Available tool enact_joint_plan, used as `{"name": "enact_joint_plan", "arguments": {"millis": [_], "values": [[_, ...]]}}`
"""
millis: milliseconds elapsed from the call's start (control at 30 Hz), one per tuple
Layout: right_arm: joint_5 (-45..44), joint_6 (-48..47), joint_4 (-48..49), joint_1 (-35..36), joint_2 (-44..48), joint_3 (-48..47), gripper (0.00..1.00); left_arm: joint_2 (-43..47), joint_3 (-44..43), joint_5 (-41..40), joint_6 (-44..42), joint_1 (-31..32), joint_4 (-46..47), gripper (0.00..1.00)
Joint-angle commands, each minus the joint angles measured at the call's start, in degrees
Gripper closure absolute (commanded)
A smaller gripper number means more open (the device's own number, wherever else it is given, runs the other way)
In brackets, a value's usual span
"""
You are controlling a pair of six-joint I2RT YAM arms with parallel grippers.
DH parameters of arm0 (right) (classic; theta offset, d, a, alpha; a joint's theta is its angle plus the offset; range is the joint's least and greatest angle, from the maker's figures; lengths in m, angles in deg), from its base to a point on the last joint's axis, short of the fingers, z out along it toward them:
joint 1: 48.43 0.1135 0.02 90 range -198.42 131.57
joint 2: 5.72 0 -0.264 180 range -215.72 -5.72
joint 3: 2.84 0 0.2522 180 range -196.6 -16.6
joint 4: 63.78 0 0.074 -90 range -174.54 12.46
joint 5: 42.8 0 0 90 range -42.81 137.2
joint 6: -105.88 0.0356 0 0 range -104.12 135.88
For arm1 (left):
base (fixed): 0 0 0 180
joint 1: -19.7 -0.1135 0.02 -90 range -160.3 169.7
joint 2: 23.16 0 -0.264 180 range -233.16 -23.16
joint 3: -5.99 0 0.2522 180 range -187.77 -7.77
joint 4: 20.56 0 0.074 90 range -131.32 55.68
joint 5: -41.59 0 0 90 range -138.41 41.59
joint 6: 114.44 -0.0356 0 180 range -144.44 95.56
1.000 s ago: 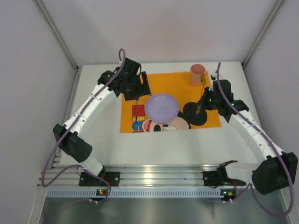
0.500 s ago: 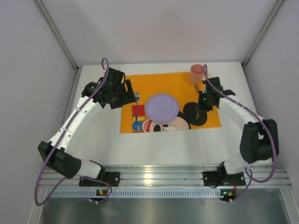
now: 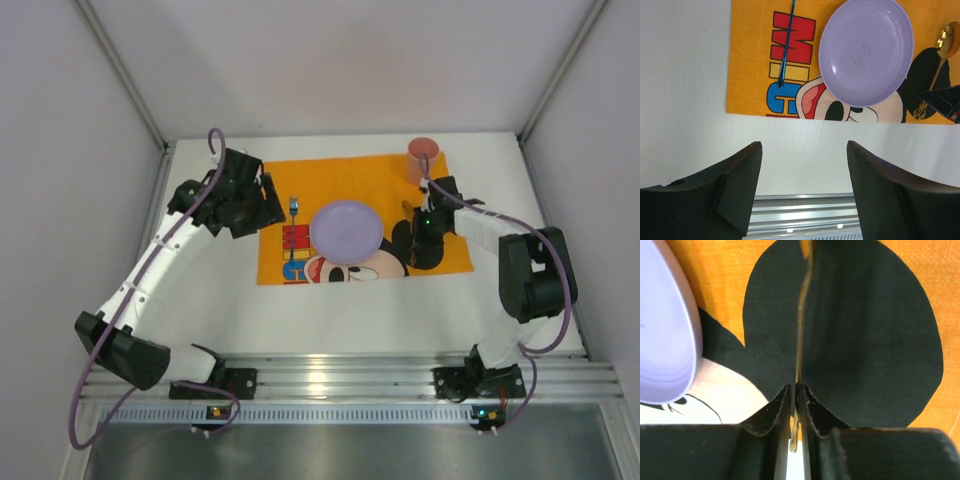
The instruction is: Set the dinner table for one person
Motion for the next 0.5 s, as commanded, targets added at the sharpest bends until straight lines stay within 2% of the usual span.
{"name": "enact_joint_plan", "arguments": {"millis": [0, 133, 333, 367, 433, 467], "values": [[-1.05, -1.22, 4.6, 0.54, -1.01, -0.62, 0.85, 3.2, -2.03, -1.45, 1.61, -0.36, -2.06, 0.27], [-1.93, -0.6, 5.13, 0.45, -1.72, -1.23, 0.81, 4.25, -2.03, -1.63, 2.14, -0.36, -3.64, 0.27], [-6.4, -0.95, 2.23, 0.54, -1.02, -3.6, 0.59, 5.57, -1.85, -2.15, 2.4, -0.36, -4.53, 0.27], [-7.11, -1.12, 1.36, 0.54, 0.03, -4.04, 0.46, 5.57, -1.68, -2.33, 2.4, -0.36, -4.53, 0.27], [-9.12, -1.13, -0.84, 0.63, 3.36, -5.1, 0.3, 6.01, -0.89, -2.94, 2.32, -0.36, -4.35, 0.24], [-9.83, -1.13, -1.81, 0.71, 4.95, -5.45, 0.16, 6.1, -0.62, -3.12, 2.23, -0.36, -4.35, 0.2]]}}
